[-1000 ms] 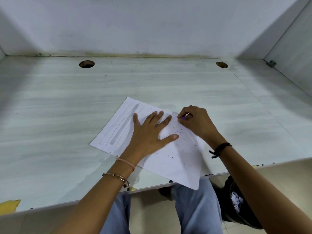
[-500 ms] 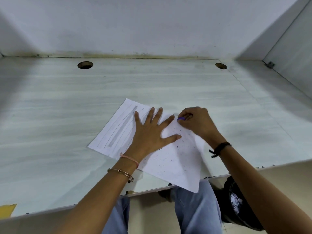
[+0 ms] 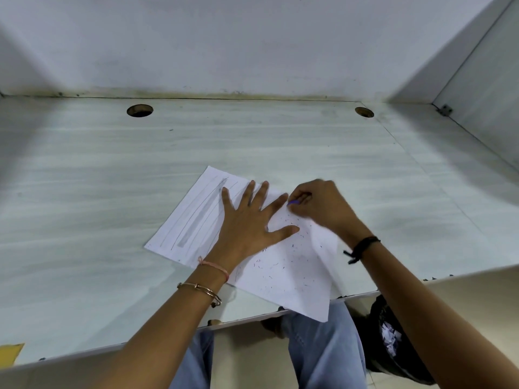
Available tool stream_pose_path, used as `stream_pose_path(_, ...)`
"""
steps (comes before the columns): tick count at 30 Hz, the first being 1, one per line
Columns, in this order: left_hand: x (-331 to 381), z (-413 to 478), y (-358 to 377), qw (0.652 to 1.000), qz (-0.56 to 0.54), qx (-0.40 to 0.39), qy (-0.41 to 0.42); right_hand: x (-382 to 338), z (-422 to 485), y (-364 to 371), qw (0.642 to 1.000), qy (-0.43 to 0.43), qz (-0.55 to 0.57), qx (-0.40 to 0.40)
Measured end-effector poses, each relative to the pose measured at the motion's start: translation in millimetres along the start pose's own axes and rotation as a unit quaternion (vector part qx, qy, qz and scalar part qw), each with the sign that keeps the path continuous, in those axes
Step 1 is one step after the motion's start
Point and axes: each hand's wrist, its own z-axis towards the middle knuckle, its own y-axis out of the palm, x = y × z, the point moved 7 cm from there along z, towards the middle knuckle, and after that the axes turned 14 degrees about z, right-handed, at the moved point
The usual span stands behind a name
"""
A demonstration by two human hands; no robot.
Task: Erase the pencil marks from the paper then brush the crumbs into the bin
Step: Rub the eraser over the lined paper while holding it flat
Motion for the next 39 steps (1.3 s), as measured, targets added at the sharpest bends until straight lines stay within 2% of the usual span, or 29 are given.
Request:
stream_pose_path(2,0,0,1,1.000,0.007,-0.005,0.001,-2,-8,8,1.000,-0.010,-0.001,-0.020)
stream_pose_path(6,-1,-1,-1,1.000,-0.016,-0.015,-0.006,16,11,-25,0.998,0.033,-0.009,0.050)
stream_pose_path(12,0,-1,0,1.000,0.004,-0.006,0.001,-6,-9,11,0.999,-0.004,0.023,-0.026)
stream_pose_path(15,-1,-2,-1,1.000,-0.013,-0.006,-0.005,15,7,-16,0.999,0.030,0.009,0.040)
stream_pose_path(17,-1,-2,-2,1.000,-0.010,-0.005,-0.003,17,14,-25,0.998,0.041,-0.010,0.050)
stream_pose_path(22,0,0,0,1.000,0.001,0.004,0.001,-6,-8,14,0.999,-0.002,0.013,-0.034)
stream_pose_path(25,-1,-1,0,1.000,-0.008,-0.003,-0.003,15,8,-15,0.999,0.031,0.003,0.032)
stream_pose_path(27,-1,-1,-1,1.000,-0.007,-0.005,-0.003,18,15,-25,0.998,0.041,-0.018,0.049)
stream_pose_path(32,0,0,1,1.000,0.005,-0.004,0.004,-10,-13,23,0.998,-0.005,0.034,-0.045)
stream_pose_path(36,-2,-1,-2,1.000,-0.011,-0.009,-0.006,15,8,-15,0.998,0.031,0.005,0.047)
stream_pose_path(39,0,0,-1,1.000,-0.014,-0.014,-0.003,10,9,-16,0.999,0.027,0.002,0.039)
